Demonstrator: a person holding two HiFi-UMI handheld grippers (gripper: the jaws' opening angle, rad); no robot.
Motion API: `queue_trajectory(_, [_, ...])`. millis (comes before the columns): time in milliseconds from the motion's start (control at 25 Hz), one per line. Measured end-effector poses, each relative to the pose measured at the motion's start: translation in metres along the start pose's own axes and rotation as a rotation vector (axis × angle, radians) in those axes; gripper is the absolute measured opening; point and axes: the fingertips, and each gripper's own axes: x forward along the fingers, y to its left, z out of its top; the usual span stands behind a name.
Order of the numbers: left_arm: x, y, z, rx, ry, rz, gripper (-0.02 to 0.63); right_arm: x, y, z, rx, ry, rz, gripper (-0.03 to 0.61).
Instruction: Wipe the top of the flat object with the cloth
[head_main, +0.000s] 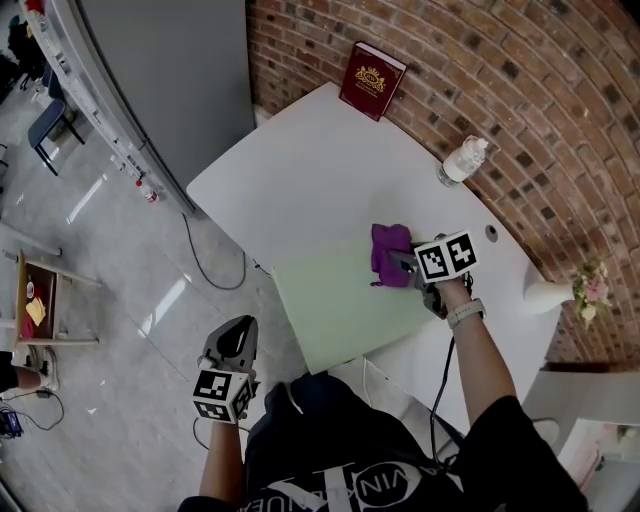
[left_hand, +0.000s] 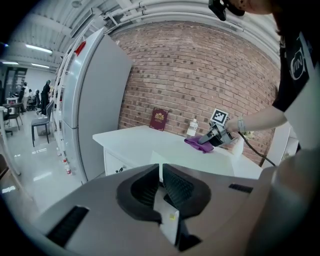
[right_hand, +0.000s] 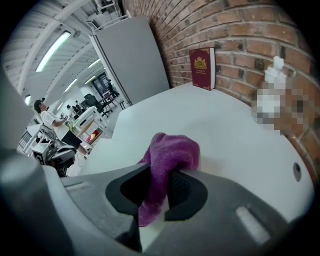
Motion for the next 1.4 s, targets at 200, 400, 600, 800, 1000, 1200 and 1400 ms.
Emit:
queue_trajectory(200, [-0.004, 0.004, 0.009, -0.002, -0.005, 0.023, 0.025, -0.014, -0.04, 0.001, 0.019, 0.0, -0.088, 0.062])
queue_trajectory(400, [-0.006, 0.008, 0.014, 0.001, -0.014, 0.022, 0.025, -0.023, -0.059, 0.0, 0.0, -0.02, -0.179, 0.062])
queue_trajectory(600, [-0.01, 0.005, 0.014, 0.025, -0.01, -0.004, 0.025, -0.048, -0.068, 0.007, -0.074, -0.126, -0.394, 0.061])
queue_trajectory(800, [-0.019, 0.006, 0.017, 0.043, -0.014, -0.024, 0.025, -0.065, 0.018, 0.016, -0.099, -0.311, -0.226, 0.061])
queue_trajectory(1000, [-0.03, -0.001, 0.019, 0.068, -0.021, -0.066, 0.025, -0.05, 0.131, -0.001, -0.07, -0.321, 0.059, 0.061])
queue_trajectory(1200, [-0.049, -0.006, 0.017, 0.074, -0.044, -0.103, 0.025, -0.014, 0.228, -0.035, -0.128, -0.194, 0.252, 0.061])
queue_trajectory(1400, [-0.061, -0.012, 0.016, 0.075, -0.048, -0.117, 0.025, 0.012, 0.277, -0.065, -0.161, -0.064, 0.328, 0.061])
